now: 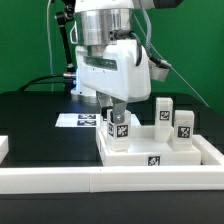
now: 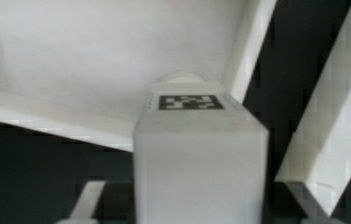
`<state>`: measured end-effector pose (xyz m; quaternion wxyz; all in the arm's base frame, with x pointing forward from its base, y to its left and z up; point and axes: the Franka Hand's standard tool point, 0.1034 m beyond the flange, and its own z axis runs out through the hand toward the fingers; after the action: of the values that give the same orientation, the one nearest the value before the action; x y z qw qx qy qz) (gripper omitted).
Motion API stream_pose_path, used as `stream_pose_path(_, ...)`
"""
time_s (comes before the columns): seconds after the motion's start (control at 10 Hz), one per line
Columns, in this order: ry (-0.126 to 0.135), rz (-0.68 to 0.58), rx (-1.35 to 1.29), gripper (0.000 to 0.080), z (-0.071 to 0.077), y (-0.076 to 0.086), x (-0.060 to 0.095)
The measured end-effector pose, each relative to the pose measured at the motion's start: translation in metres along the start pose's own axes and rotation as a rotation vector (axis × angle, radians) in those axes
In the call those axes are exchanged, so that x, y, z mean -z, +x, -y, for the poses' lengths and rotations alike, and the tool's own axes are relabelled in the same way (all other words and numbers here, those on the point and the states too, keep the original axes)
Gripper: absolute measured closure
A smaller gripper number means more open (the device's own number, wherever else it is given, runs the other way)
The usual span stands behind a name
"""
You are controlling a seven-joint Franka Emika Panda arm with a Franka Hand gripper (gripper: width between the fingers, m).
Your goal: Assemble square table
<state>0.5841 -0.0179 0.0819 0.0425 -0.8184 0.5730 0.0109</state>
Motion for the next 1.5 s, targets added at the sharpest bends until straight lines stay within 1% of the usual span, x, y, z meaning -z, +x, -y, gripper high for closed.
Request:
stream_pose_path(0.2,0.000,0.000,0.069,0.0508,0.000,0.000,0.000)
stream_pose_path(0.3,-0.003,0.000,0.125,0.0343,-0.001,0.000,-0.001)
stream_pose_path(0.4,-0.006,0.002,0.178,0.0197,-0.001,-0.002,-0.003)
stream_pose_path(0.5,-0.008,0.002,0.280,0.0164,0.000,-0.004,-0.004)
stream_pose_path(0.7,-0.008,0.007,0.437,0.0152,0.001,-0.009,-0.005)
stream_pose_path(1.1,-0.007,0.008,0.717,0.0151,0.001,-0.008,-0.005)
stream_pose_path(1.4,-0.015,0.006,0.997,0.0151,0.001,-0.011,-0.005)
stream_pose_path(1.5,-0.024,-0.002,1.085,0.0151,0.002,-0.011,-0.005)
